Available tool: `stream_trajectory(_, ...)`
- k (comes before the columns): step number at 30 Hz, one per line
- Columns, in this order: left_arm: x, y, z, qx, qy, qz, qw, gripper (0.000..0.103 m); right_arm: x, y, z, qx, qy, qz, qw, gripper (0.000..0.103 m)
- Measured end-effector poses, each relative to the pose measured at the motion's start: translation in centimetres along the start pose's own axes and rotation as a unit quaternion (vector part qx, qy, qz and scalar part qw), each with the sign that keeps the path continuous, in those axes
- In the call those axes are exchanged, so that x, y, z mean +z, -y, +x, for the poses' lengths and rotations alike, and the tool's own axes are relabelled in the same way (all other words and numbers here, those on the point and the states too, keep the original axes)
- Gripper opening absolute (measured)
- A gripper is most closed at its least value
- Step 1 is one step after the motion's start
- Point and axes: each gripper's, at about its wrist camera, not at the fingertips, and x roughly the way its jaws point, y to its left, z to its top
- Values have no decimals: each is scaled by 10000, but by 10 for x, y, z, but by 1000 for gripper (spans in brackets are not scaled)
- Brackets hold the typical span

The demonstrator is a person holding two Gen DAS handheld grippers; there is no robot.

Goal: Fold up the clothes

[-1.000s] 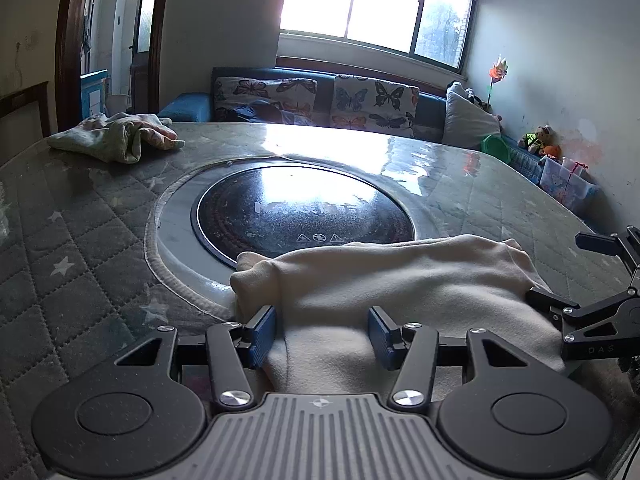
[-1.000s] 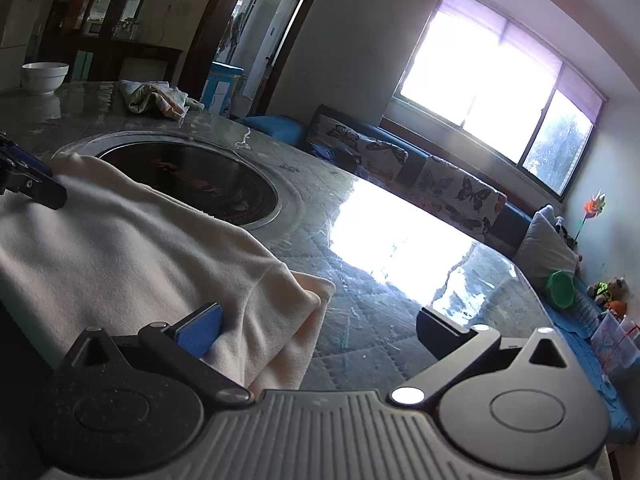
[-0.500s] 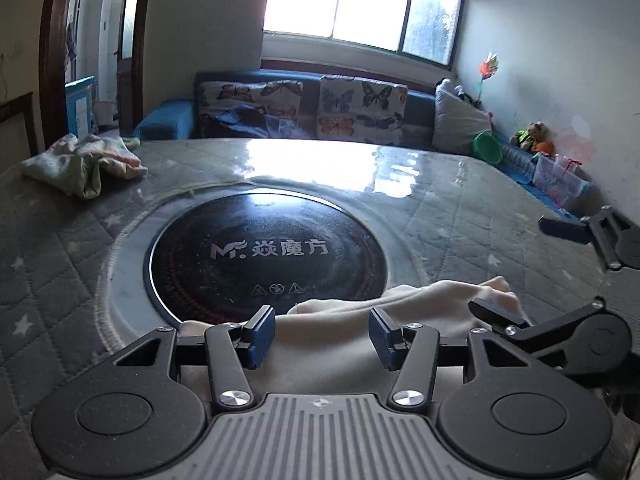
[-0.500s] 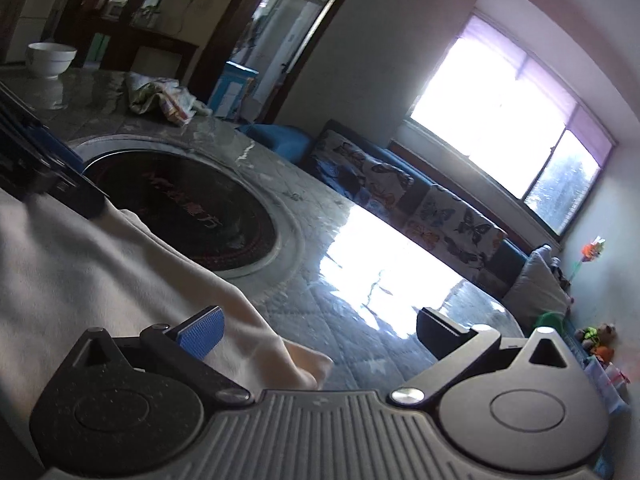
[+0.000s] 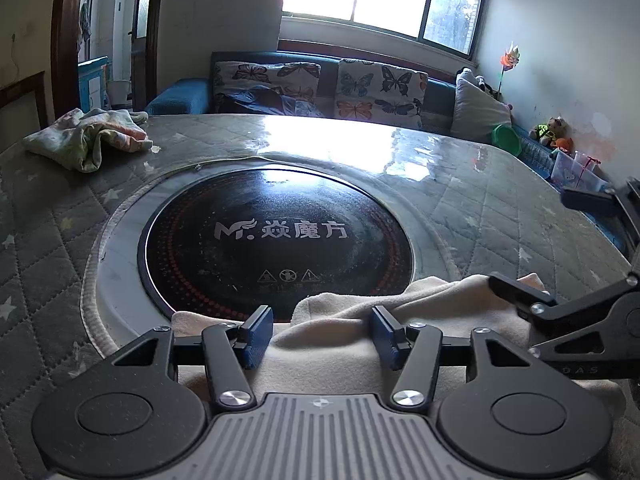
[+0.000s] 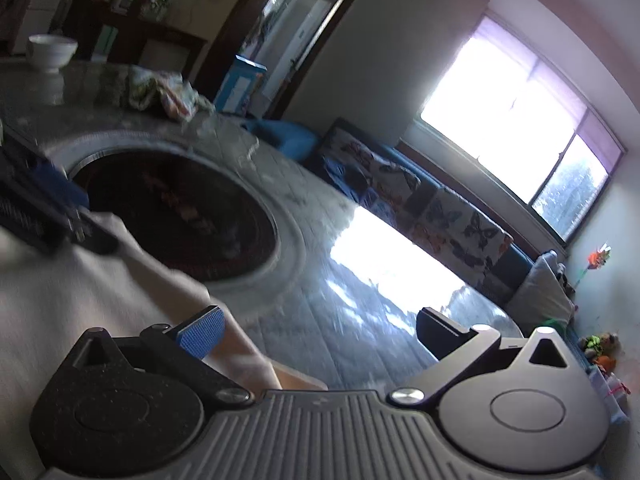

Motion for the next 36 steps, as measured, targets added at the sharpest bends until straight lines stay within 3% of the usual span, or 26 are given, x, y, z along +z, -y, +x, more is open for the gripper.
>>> stream_trajectory(9, -1, 0, 2, 21, 5, 1, 10000, 63, 5, -11, 30, 256, -283, -167, 9991, 103)
stream_trajectory(15, 1, 0, -8, -41, 87, -80, 9999, 63, 10, -5, 9, 191, -59, -106, 9997, 103)
stream_trajectory(21, -6, 9, -34, -166, 249, 78, 9995, 64, 2, -14, -21, 542, 40, -91, 9985, 103)
stream_trajectory(27, -32, 24, -64, -275, 417, 451, 9977, 64, -14, -28, -61, 738, 189, -159, 9970, 103)
stream_trajectory(36, -71, 34, -95, -132, 572, 795, 9951, 64, -33, -58, -96, 767, 529, -611, 9938, 103)
